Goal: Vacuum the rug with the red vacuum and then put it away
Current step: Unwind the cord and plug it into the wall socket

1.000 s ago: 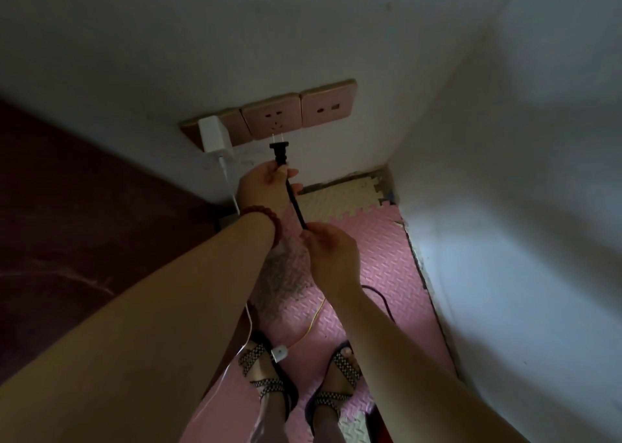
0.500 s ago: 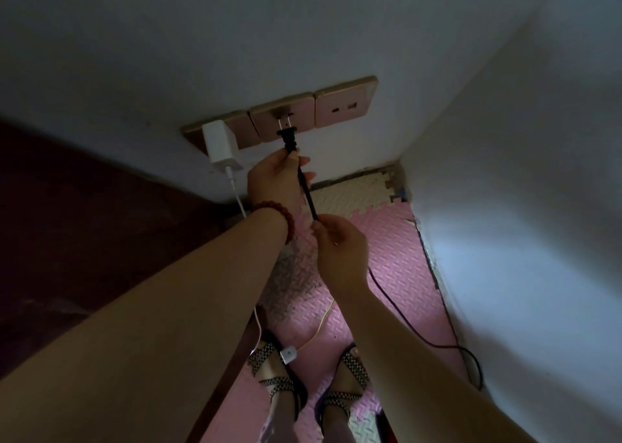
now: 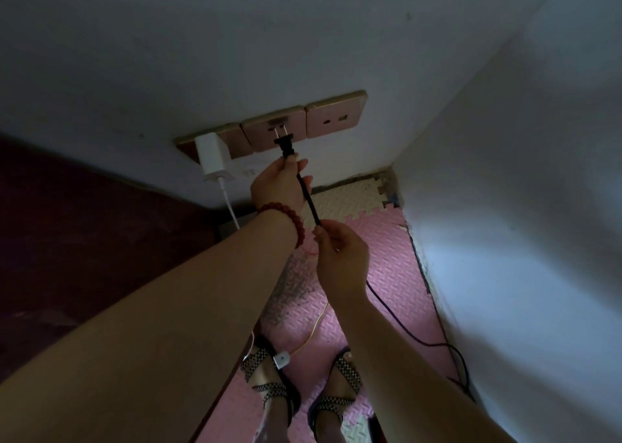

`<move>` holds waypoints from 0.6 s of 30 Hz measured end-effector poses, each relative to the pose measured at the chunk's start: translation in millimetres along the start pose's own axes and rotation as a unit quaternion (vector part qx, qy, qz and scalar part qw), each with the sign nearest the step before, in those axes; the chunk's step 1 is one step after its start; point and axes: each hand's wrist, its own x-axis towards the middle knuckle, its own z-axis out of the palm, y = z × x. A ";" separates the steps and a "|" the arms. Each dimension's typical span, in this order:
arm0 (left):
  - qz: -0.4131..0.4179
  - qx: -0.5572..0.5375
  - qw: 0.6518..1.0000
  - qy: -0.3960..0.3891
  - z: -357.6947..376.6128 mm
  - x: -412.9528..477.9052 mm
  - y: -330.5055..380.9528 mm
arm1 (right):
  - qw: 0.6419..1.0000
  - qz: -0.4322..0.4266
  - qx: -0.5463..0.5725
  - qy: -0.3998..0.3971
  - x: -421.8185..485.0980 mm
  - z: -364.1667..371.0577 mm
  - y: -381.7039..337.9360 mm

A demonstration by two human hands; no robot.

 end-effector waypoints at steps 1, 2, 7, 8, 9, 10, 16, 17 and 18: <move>0.000 -0.006 1.000 0.004 -0.4 0.2 -0.8 | 1.000 0.001 0.000 -0.004 -0.6 -1.3 -1.3; 0.001 -0.009 1.000 0.008 -1.2 1.0 -1.5 | 1.000 0.001 -0.001 -0.009 -1.1 -2.4 -2.2; 0.014 0.004 1.000 0.024 -5.2 7.0 0.0 | 1.000 -0.006 0.000 -0.027 0.9 -6.3 -6.8; 0.014 0.008 1.000 0.023 -5.4 9.1 0.9 | 0.999 -0.004 0.002 -0.033 1.3 -5.7 -7.6; 0.009 0.012 1.000 0.019 -5.0 10.6 2.0 | 0.999 -0.002 0.003 -0.034 2.0 -5.3 -8.6; 0.001 0.015 1.000 0.014 -4.9 11.8 3.1 | 0.999 -0.001 0.002 -0.032 2.0 -4.6 -8.9; 0.012 0.014 0.999 0.037 3.8 11.5 12.8 | 1.000 -0.013 0.000 -0.013 2.1 -0.2 -18.5; 0.018 0.025 0.999 0.041 5.3 10.7 14.1 | 1.000 -0.017 -0.004 -0.006 1.2 0.7 -20.3; 0.024 0.039 0.998 0.043 7.0 10.8 14.7 | 1.000 -0.020 -0.004 0.003 1.5 0.9 -22.0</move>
